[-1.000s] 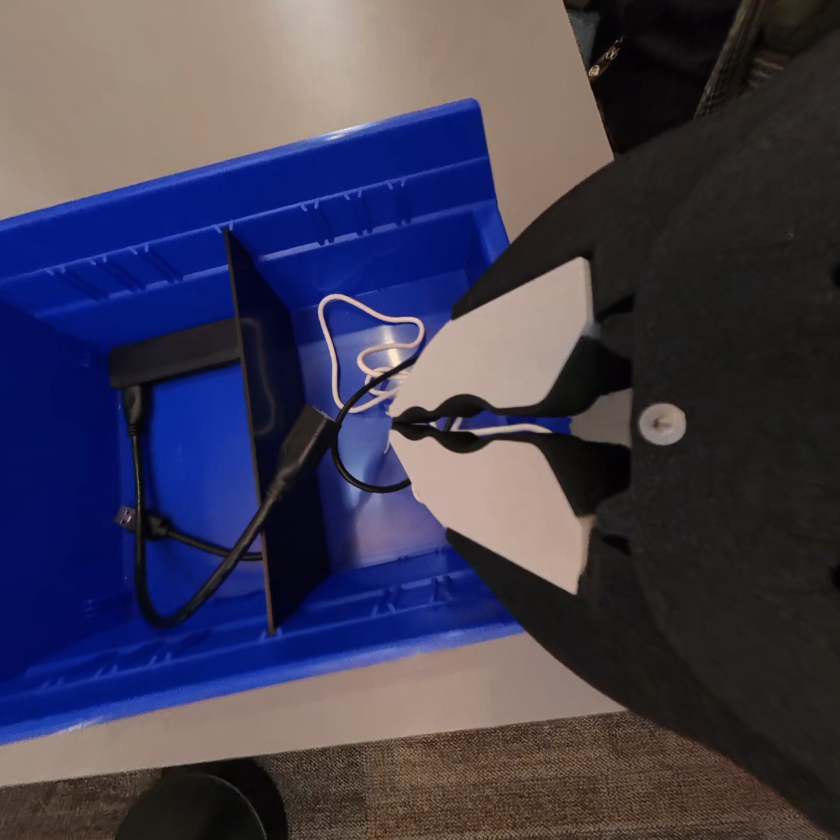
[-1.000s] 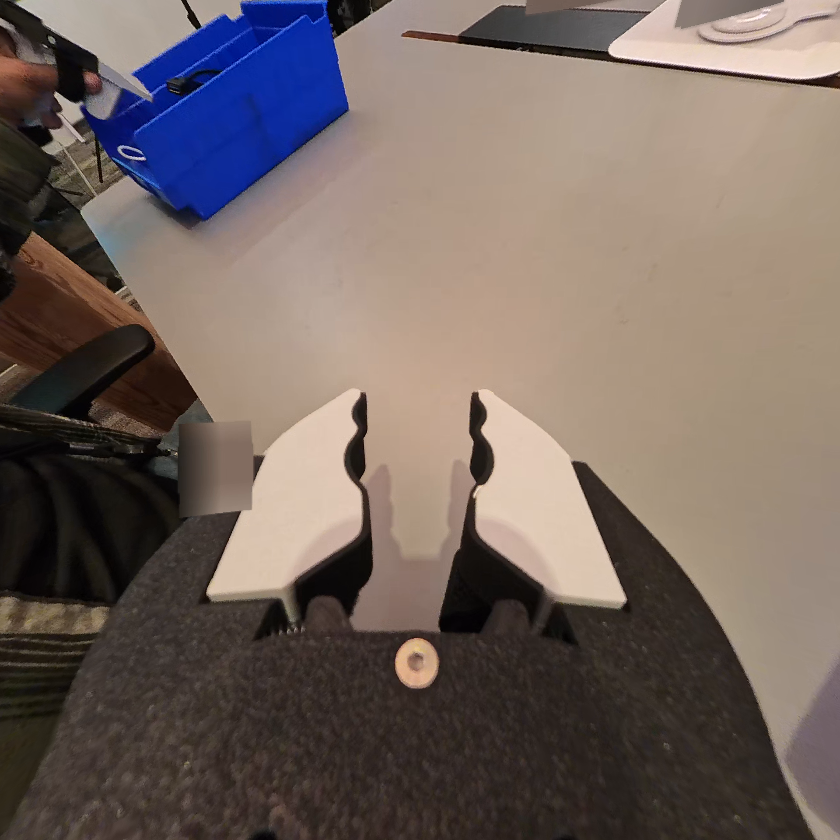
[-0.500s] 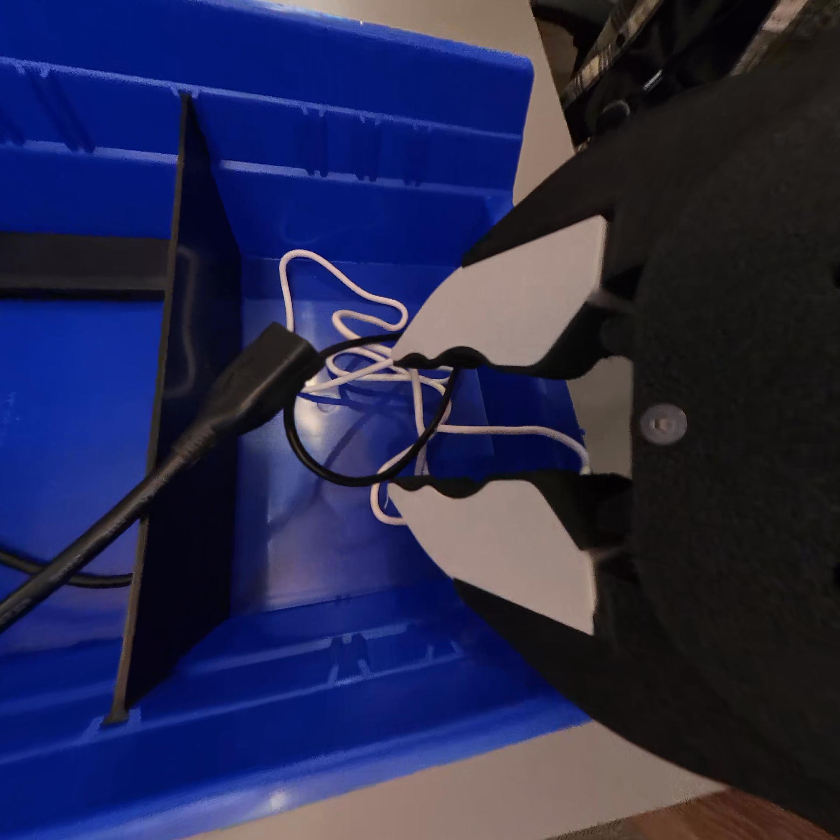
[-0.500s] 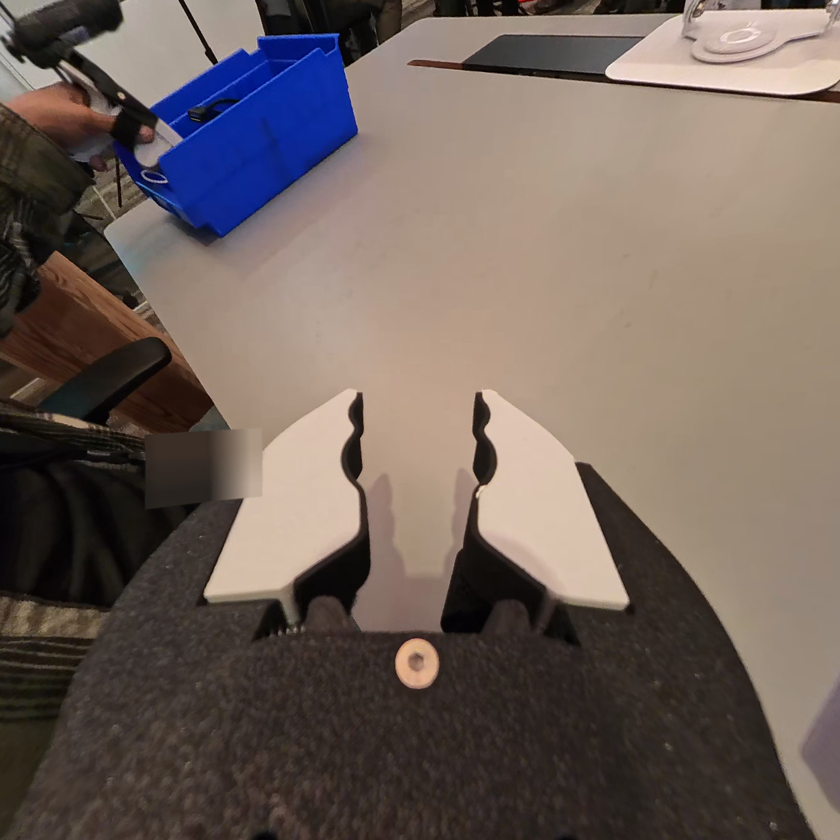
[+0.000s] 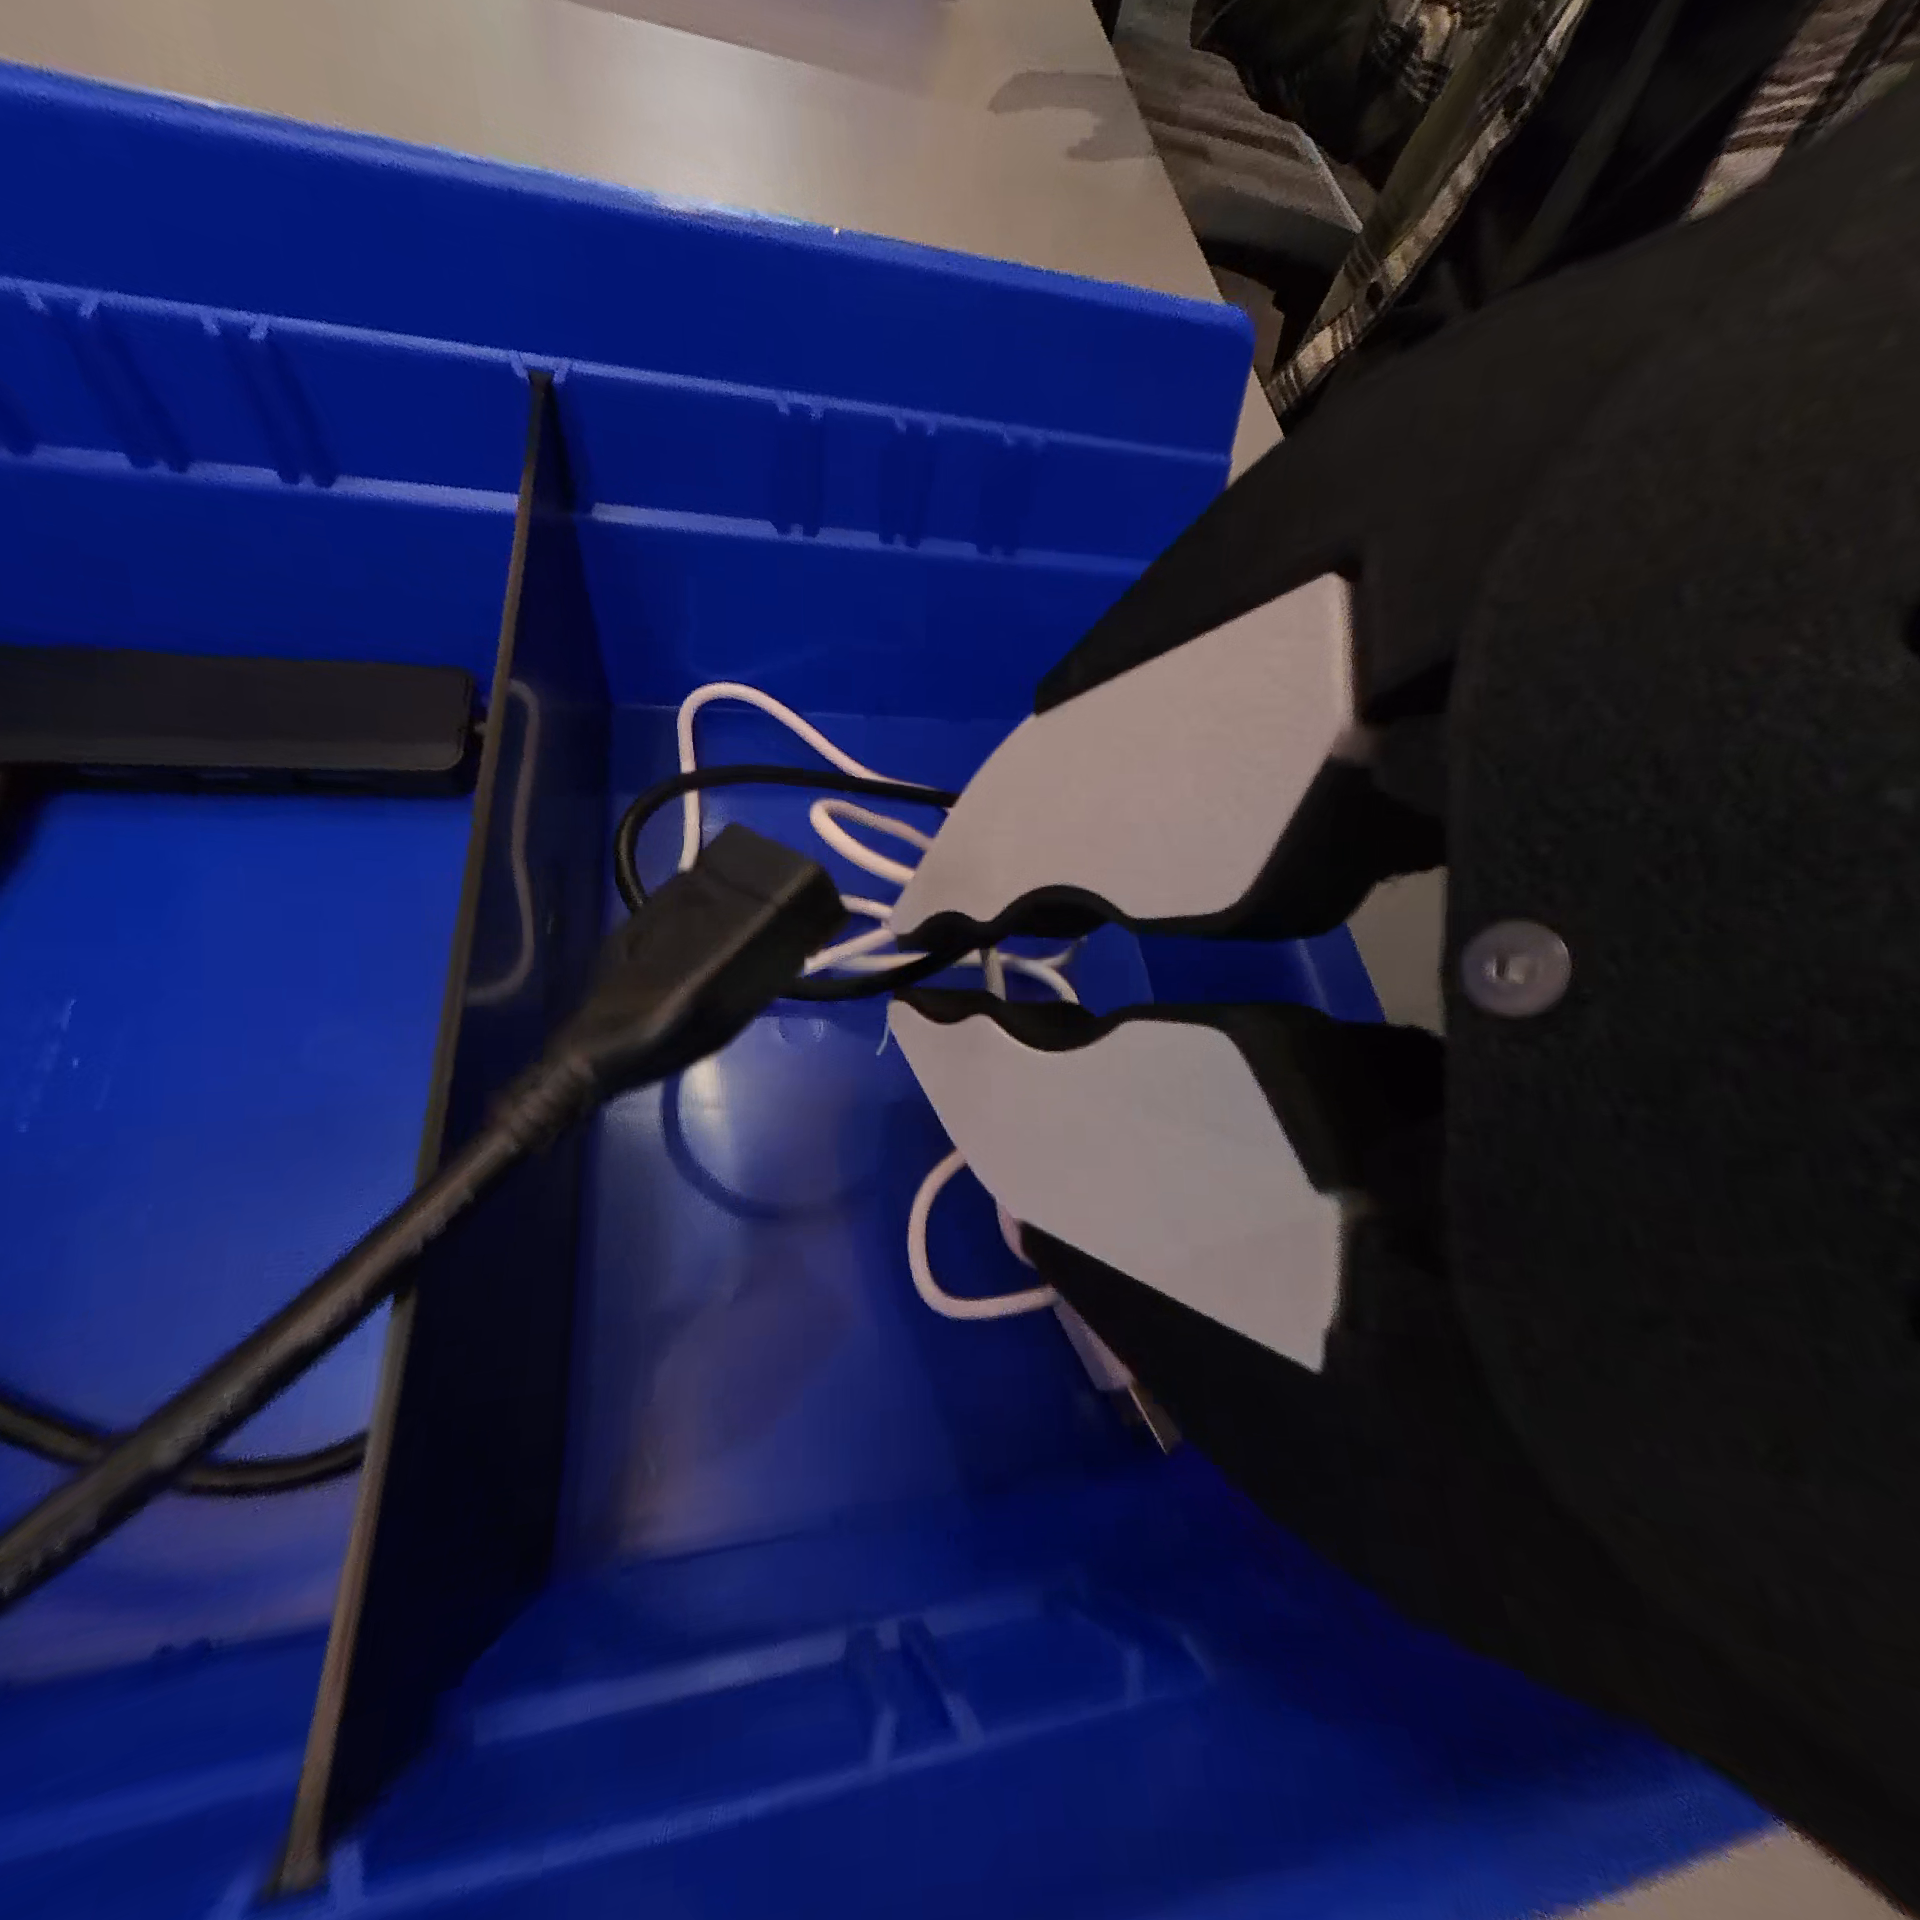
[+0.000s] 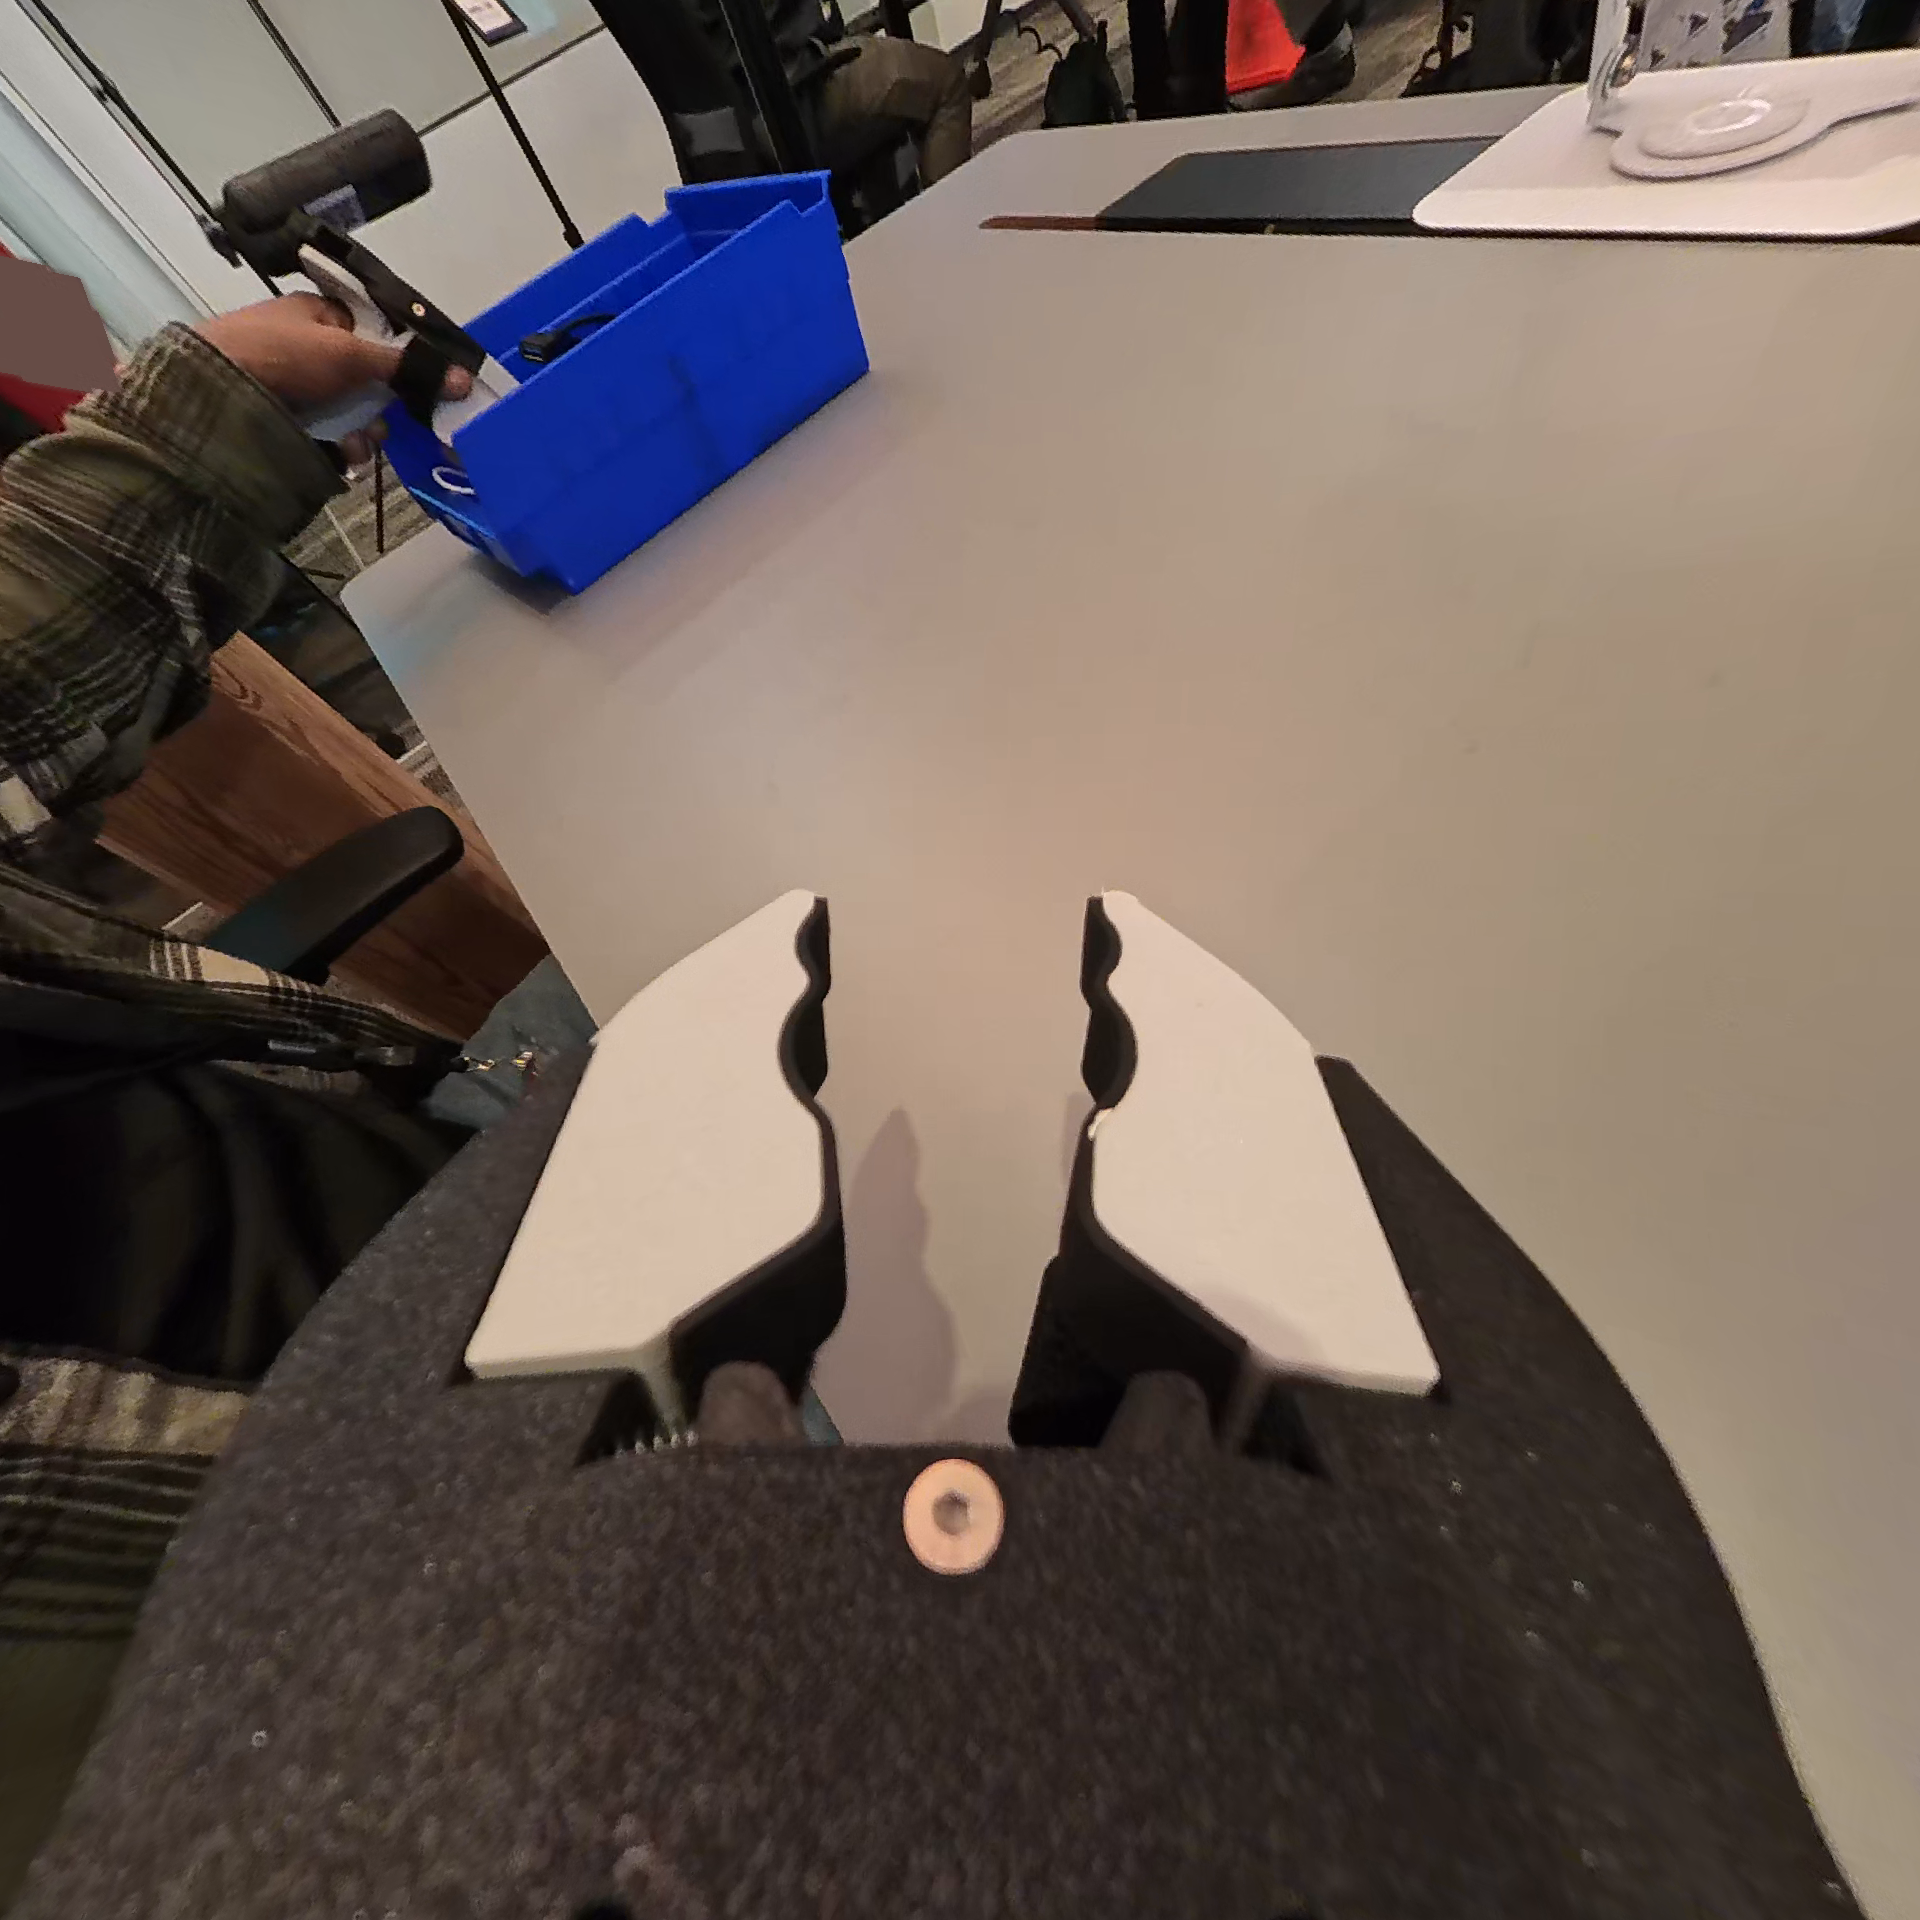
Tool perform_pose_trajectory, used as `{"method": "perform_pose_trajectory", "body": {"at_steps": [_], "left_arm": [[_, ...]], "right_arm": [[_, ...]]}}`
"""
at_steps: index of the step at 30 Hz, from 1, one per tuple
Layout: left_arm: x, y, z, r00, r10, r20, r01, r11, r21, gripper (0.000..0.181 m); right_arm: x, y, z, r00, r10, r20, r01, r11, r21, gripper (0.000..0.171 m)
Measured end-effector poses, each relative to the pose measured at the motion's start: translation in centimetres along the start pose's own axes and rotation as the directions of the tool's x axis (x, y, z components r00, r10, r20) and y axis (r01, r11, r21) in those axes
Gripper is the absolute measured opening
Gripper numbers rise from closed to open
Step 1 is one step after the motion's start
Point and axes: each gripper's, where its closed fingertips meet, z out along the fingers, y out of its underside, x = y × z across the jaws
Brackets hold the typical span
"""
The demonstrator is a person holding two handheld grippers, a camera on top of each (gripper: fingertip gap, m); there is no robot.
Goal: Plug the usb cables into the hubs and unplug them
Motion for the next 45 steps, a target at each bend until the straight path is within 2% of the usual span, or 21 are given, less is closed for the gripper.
{"method": "perform_pose_trajectory", "body": {"at_steps": [3, 6, 14, 17, 21, 26, 31, 40, 43, 44, 45], "left_arm": [[1.0, -0.1, 0.1, 0.999, 0.047, -0.02, -0.047, 0.999, 0.015, 0.002], [2.4, -0.9, -1.3, 0.992, 0.11, -0.067, -0.101, 0.988, 0.117, 0.003], [6.2, -2.1, -8.7, 0.961, 0.249, -0.118, -0.193, 0.915, 0.355, 0.002], [9.1, -2.4, -11.2, 0.936, 0.343, -0.084, -0.283, 0.871, 0.401, 0.002], [14.9, -2.2, -12.4, 0.873, 0.486, -0.043, -0.426, 0.801, 0.42, 0.002], [23.6, -0.8, -10.5, 0.757, 0.65, -0.067, -0.565, 0.703, 0.432, 0.002], [30.4, 1.5, -6.7, 0.657, 0.73, -0.186, -0.605, 0.659, 0.447, 0.002], [35.3, 4.9, -1.2, 0.568, 0.761, -0.313, -0.646, 0.648, 0.403, 0.002], [36.5, 5.7, -0.2, 0.543, 0.766, -0.343, -0.658, 0.642, 0.393, 0.002], [36.8, 6.0, 0.1, 0.534, 0.767, -0.354, -0.661, 0.641, 0.391, 0.002], [37.1, 6.3, 0.3, 0.525, 0.769, -0.365, -0.663, 0.639, 0.39, 0.002]], "right_arm": [[0.0, 0.1, -0.2, 1.0, 0.001, 0.001, -0.001, 1.0, 0.004, 0.045], [-0.2, 0.1, -0.5, 1.0, 0.001, 0.002, -0.001, 1.0, 0.004, 0.044], [-1.2, -1.2, 0.4, 0.999, -0.05, 0.021, 0.05, 0.999, -0.009, 0.043], [-2.5, -2.7, 1.7, 0.994, -0.088, 0.058, 0.089, 0.996, -0.013, 0.042], [-5.5, -5.9, 4.3, 0.976, -0.166, 0.14, 0.168, 0.986, -0.001, 0.042], [-11.0, -10.7, 9.1, 0.924, -0.275, 0.265, 0.272, 0.961, 0.05, 0.043], [-14.5, -13.6, 13.2, 0.894, -0.321, 0.312, 0.31, 0.947, 0.086, 0.044], [-15.1, -14.8, 15.5, 0.897, -0.286, 0.336, 0.273, 0.958, 0.086, 0.044], [-14.6, -14.4, 16.0, 0.907, -0.259, 0.332, 0.257, 0.965, 0.052, 0.033], [-14.6, -14.3, 15.9, 0.904, -0.247, 0.349, 0.249, 0.968, 0.04, 0.02], [-14.6, -14.1, 15.8, 0.9, -0.232, 0.37, 0.24, 0.97, 0.024, 0.001]]}}
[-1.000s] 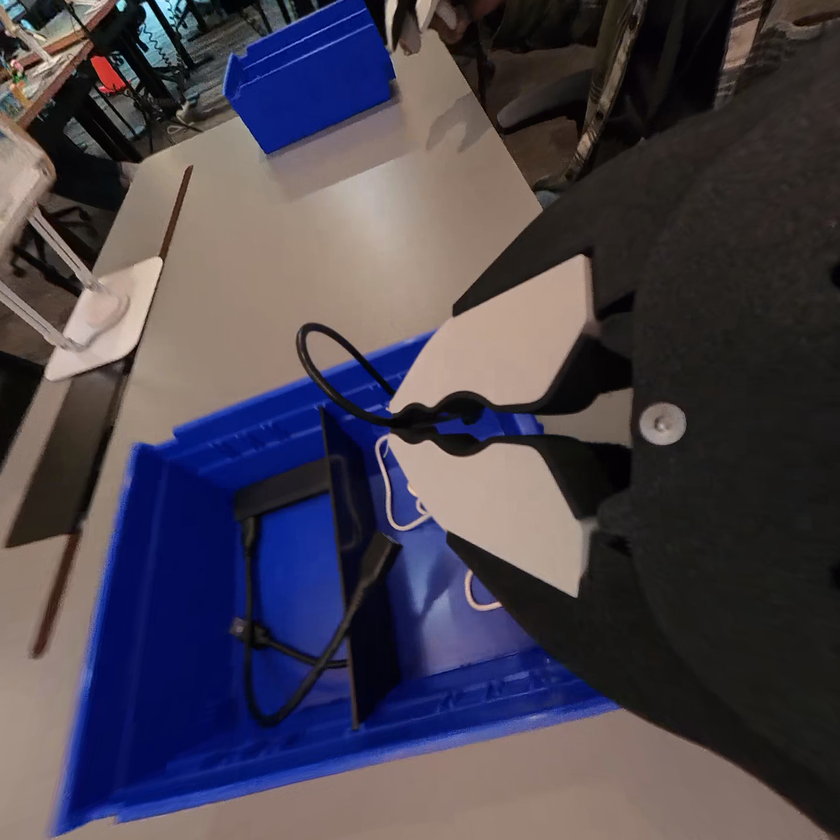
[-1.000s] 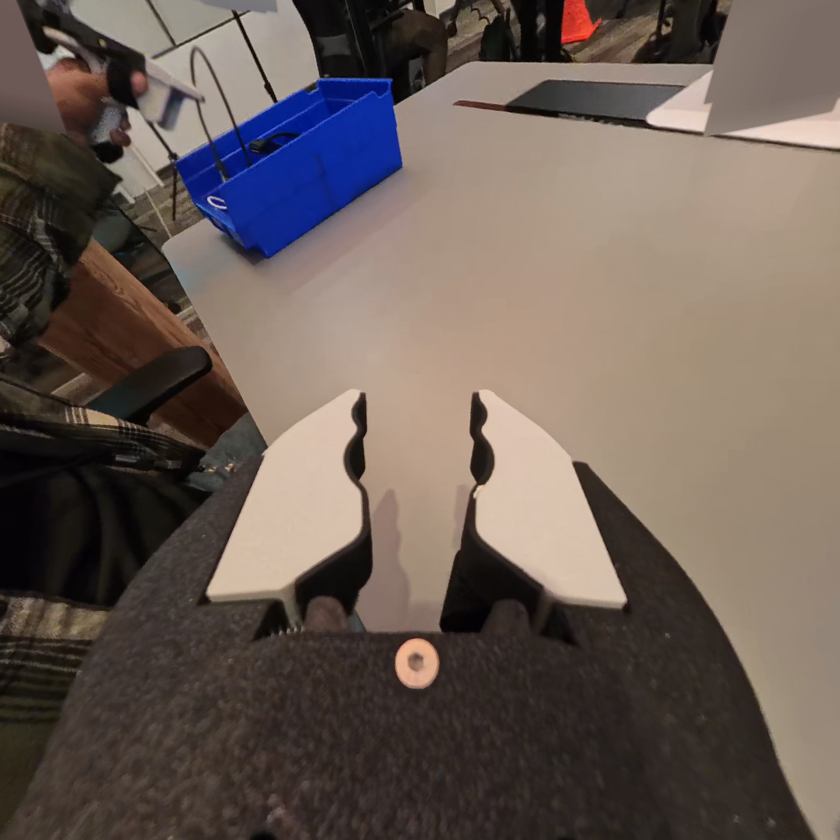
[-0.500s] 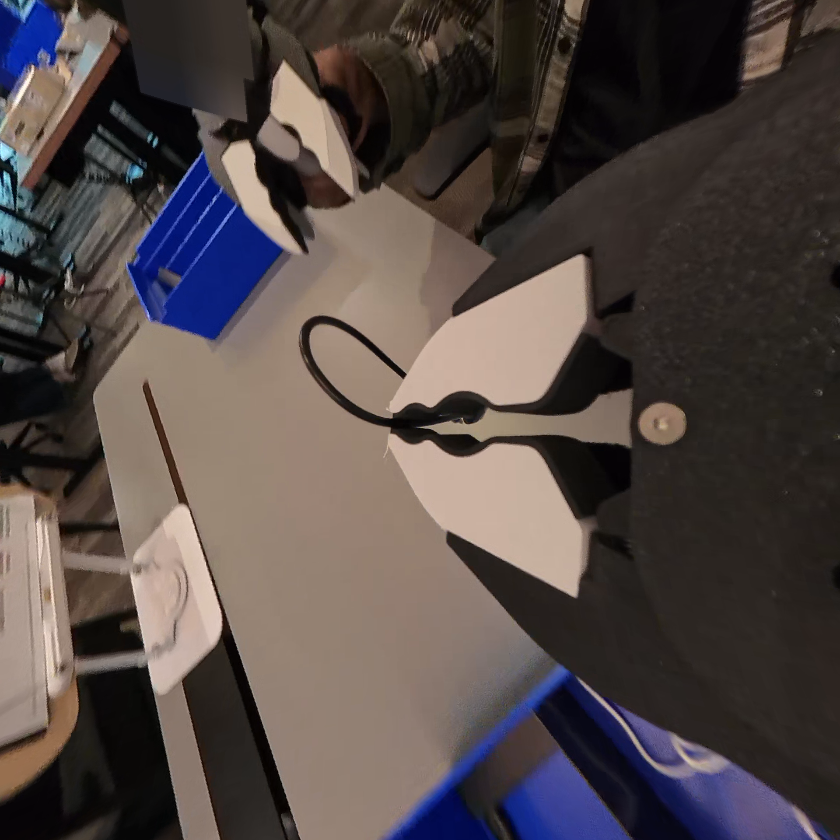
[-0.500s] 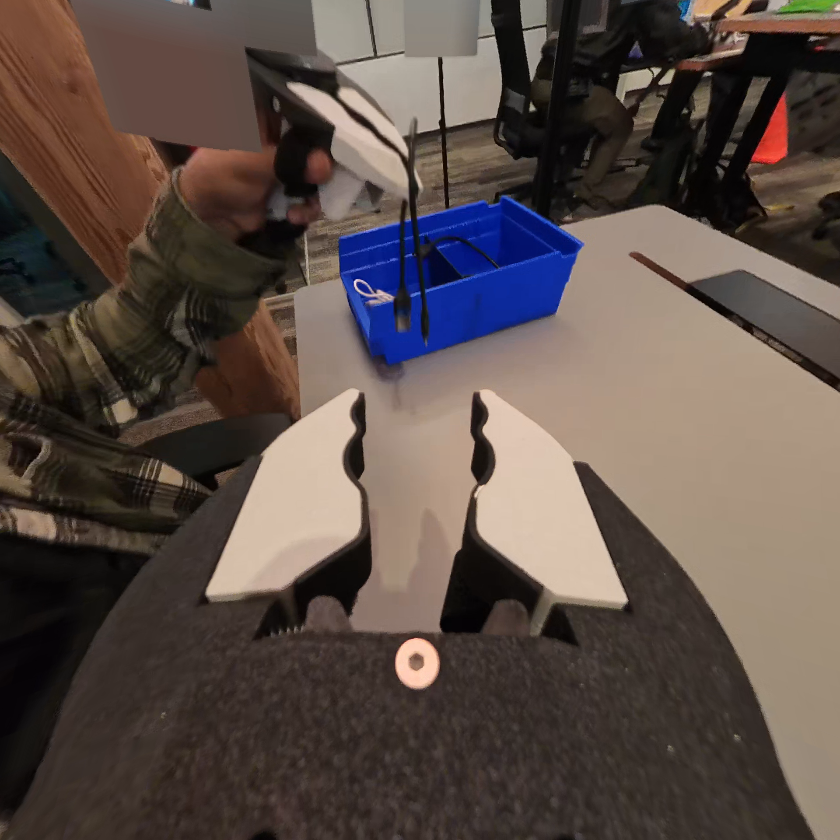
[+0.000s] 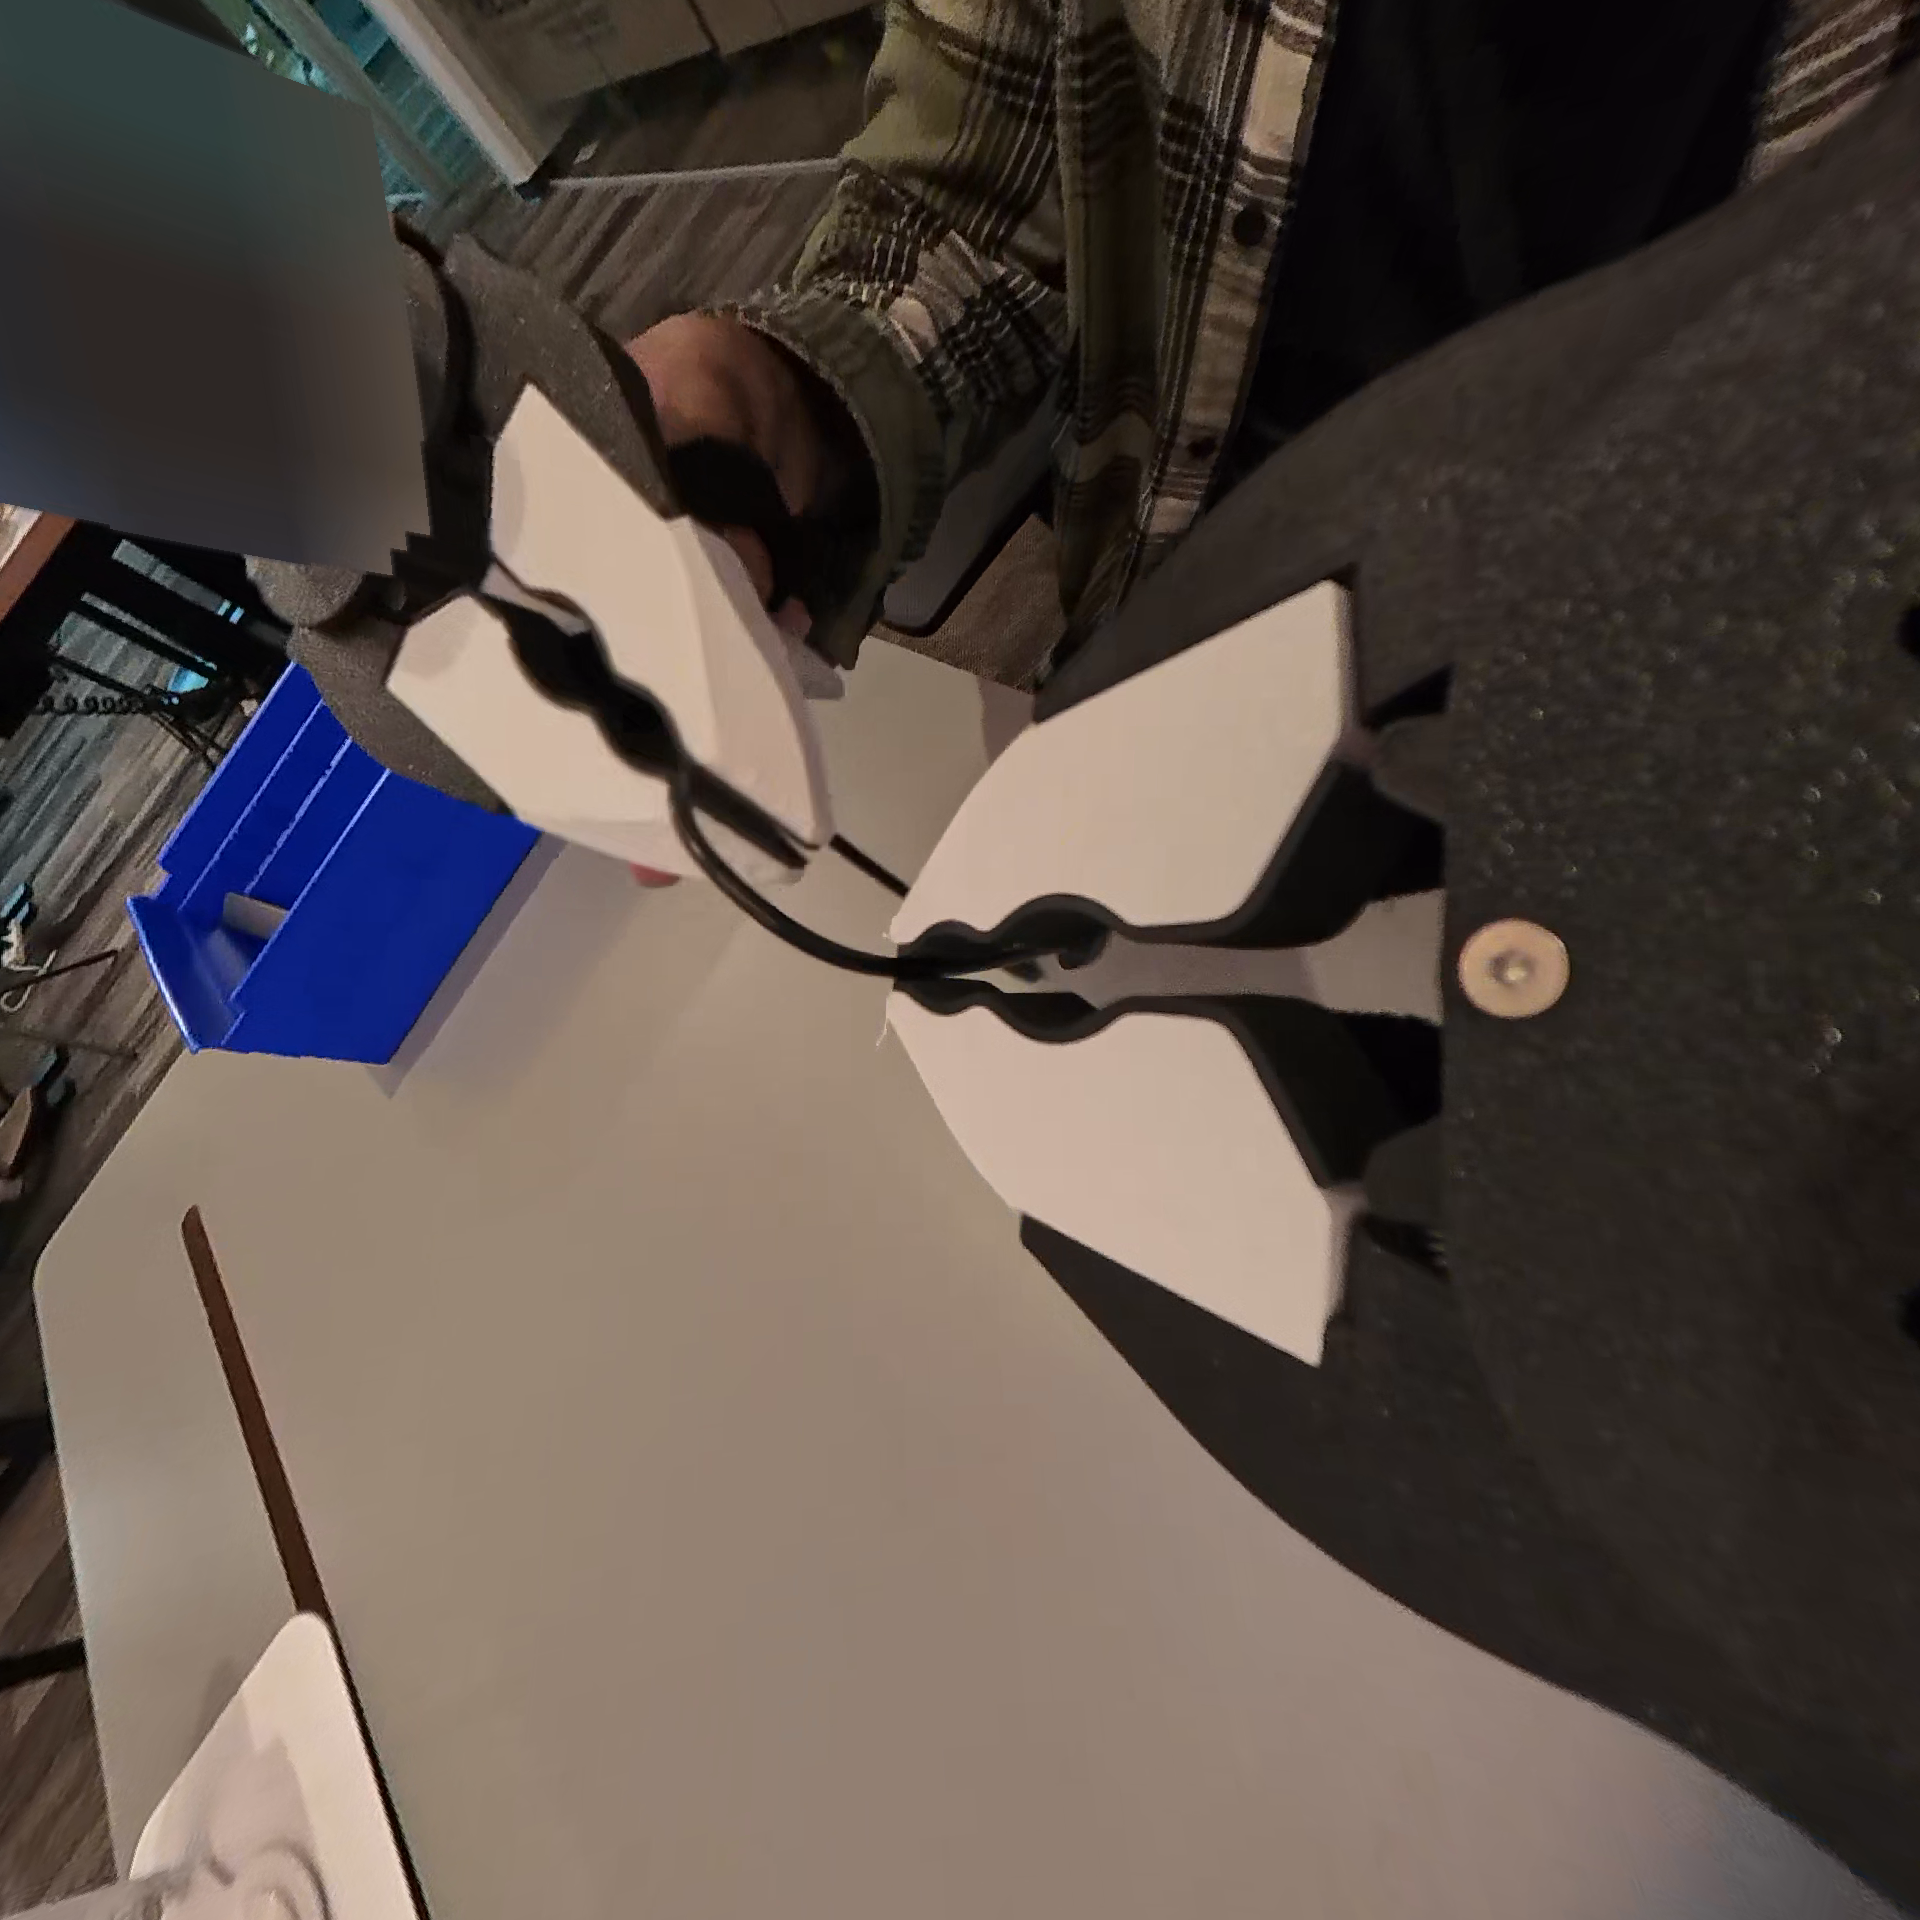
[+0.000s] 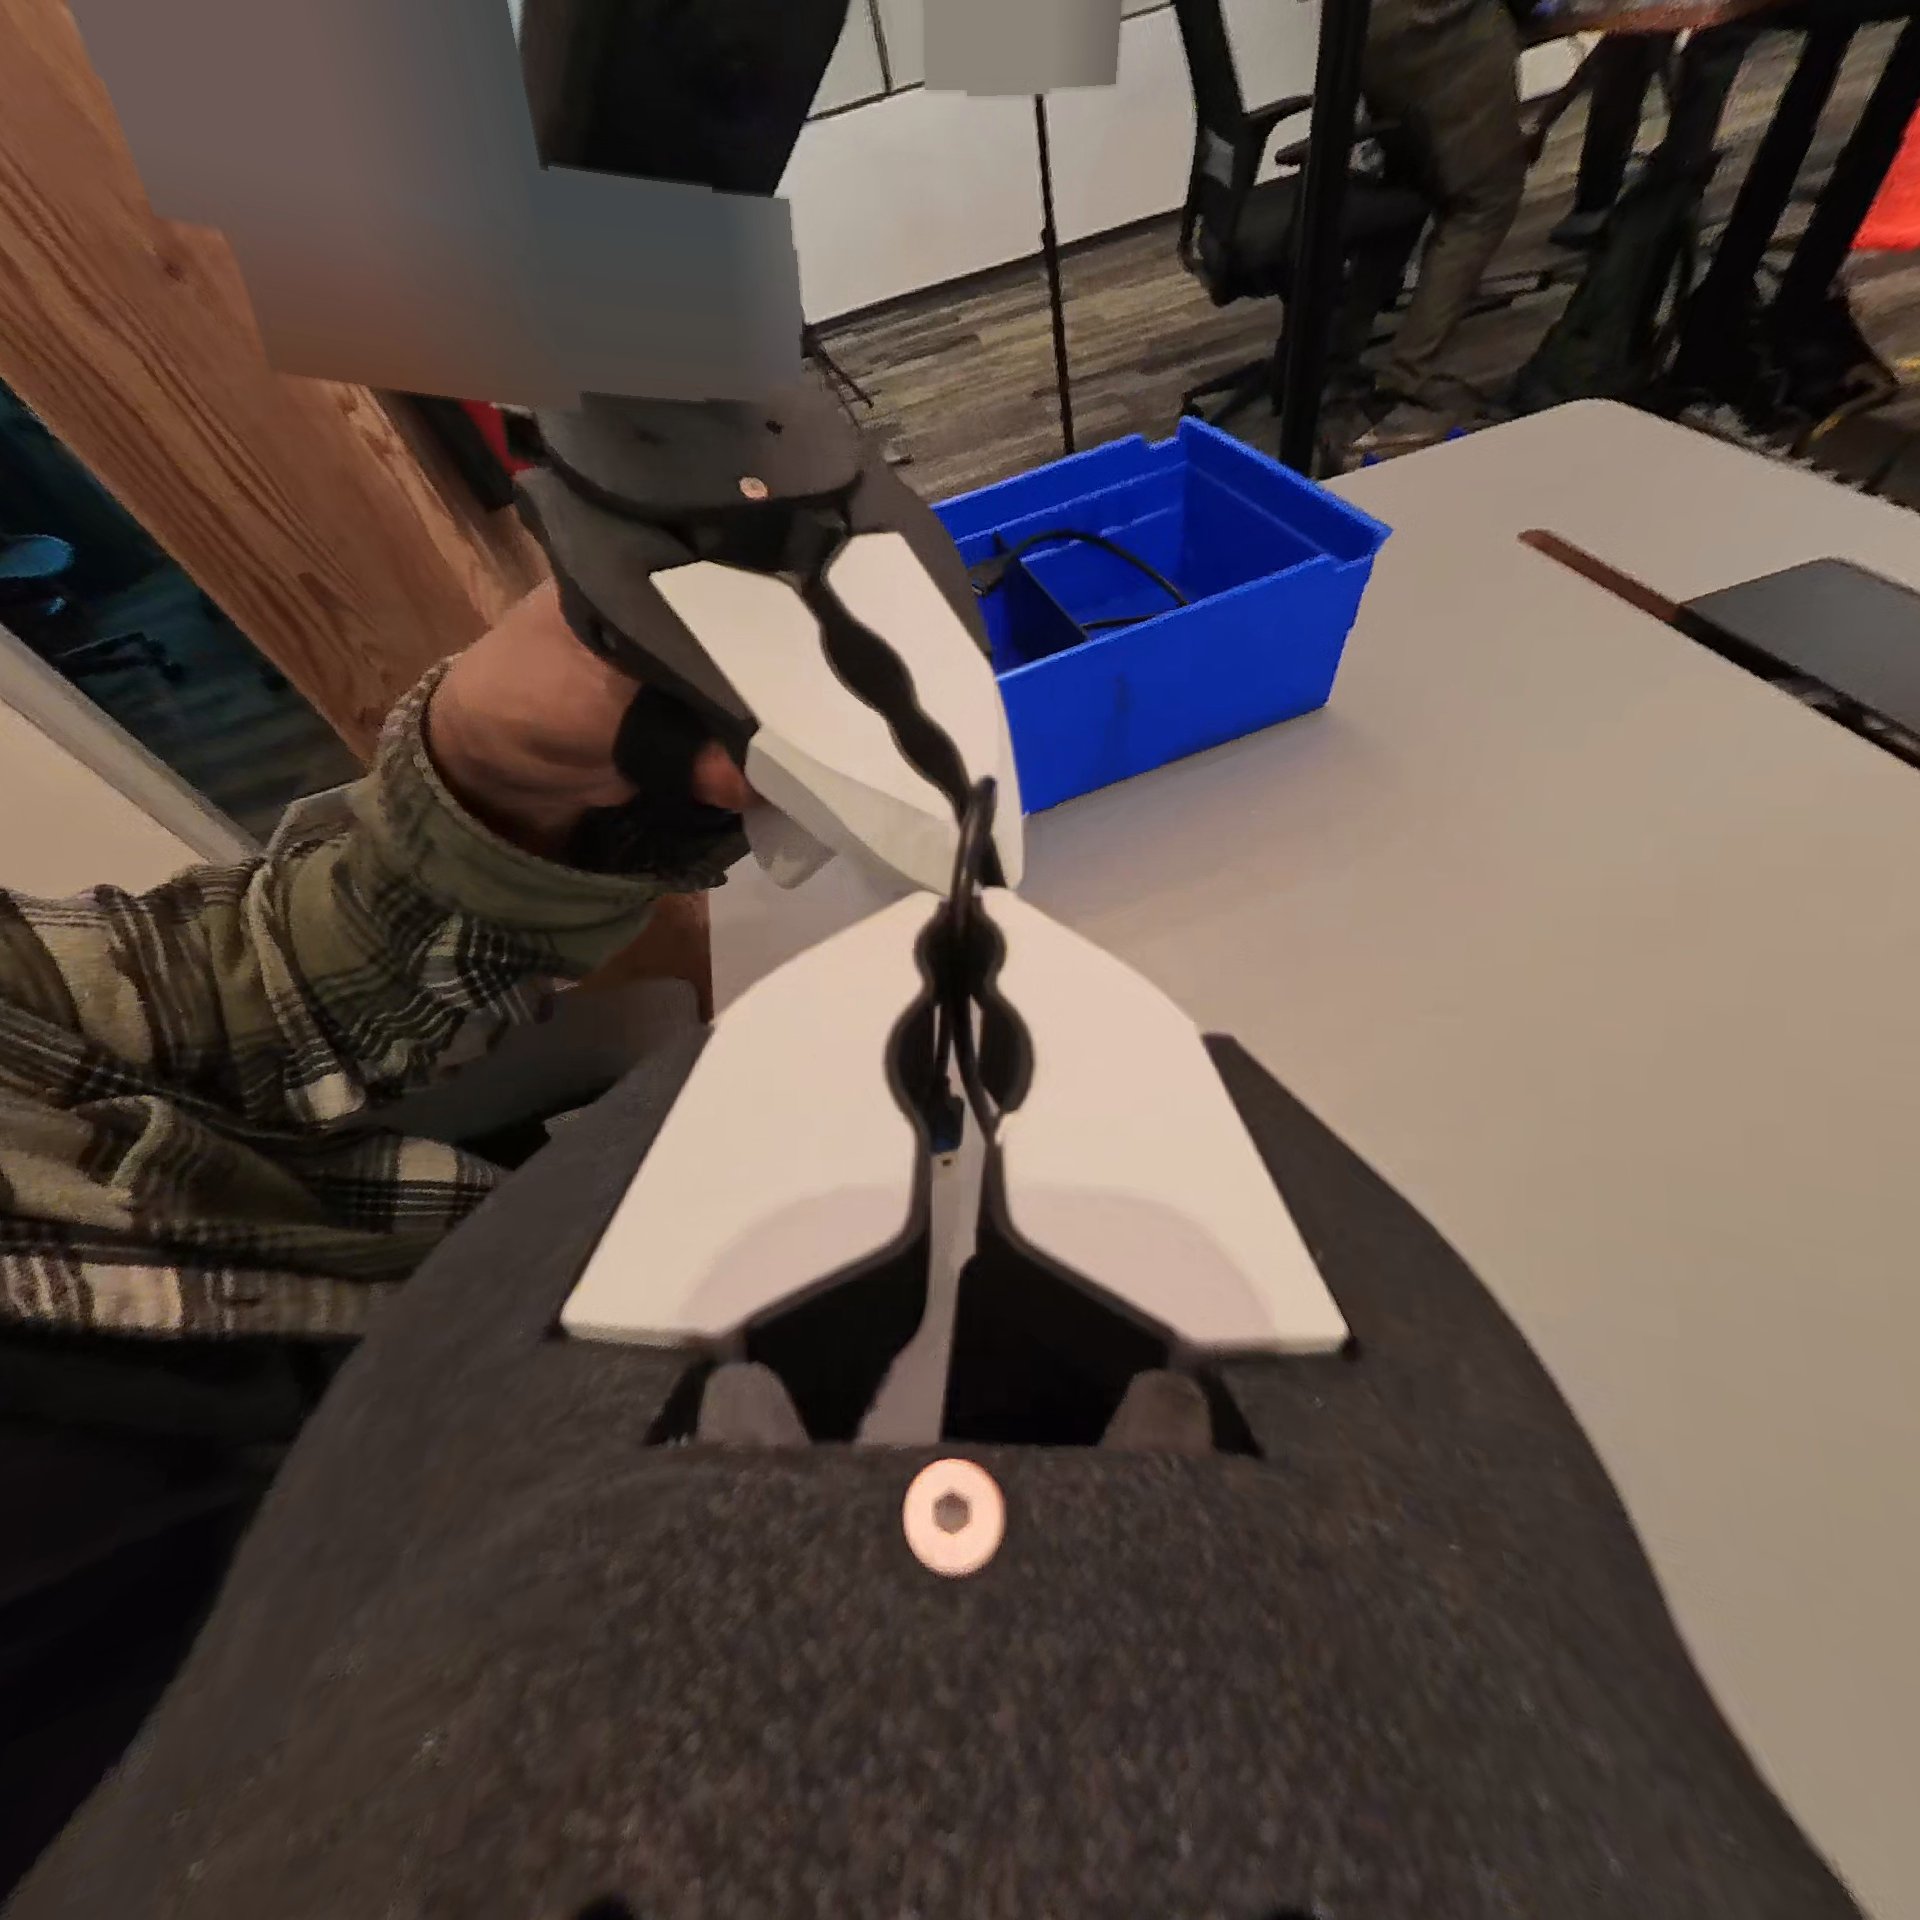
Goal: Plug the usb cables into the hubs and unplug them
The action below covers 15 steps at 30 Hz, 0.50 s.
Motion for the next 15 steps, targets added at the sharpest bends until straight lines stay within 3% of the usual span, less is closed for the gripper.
{"method": "perform_pose_trajectory", "body": {"at_steps": [5, 9, 15], "left_arm": [[1.4, -0.4, 0.8, 0.994, 0.003, -0.112, 0.004, 0.998, 0.062, 0.002], [1.1, -0.1, 1.7, 0.991, -0.014, -0.132, 0.025, 0.996, 0.083, 0.031], [1.7, 1.2, 2.2, 0.976, -0.025, -0.215, 0.052, 0.991, 0.12, 0.048]], "right_arm": [[0.9, 0.4, -1.8, 0.999, 0.031, -0.037, -0.032, 0.999, -0.016, 0.0], [1.6, 0.1, -4.3, 0.996, 0.024, -0.089, -0.024, 1.0, -0.006, 0.0], [4.0, -1.1, -11.9, 0.969, 0.018, -0.248, -0.012, 1.0, 0.026, 0.0]]}}
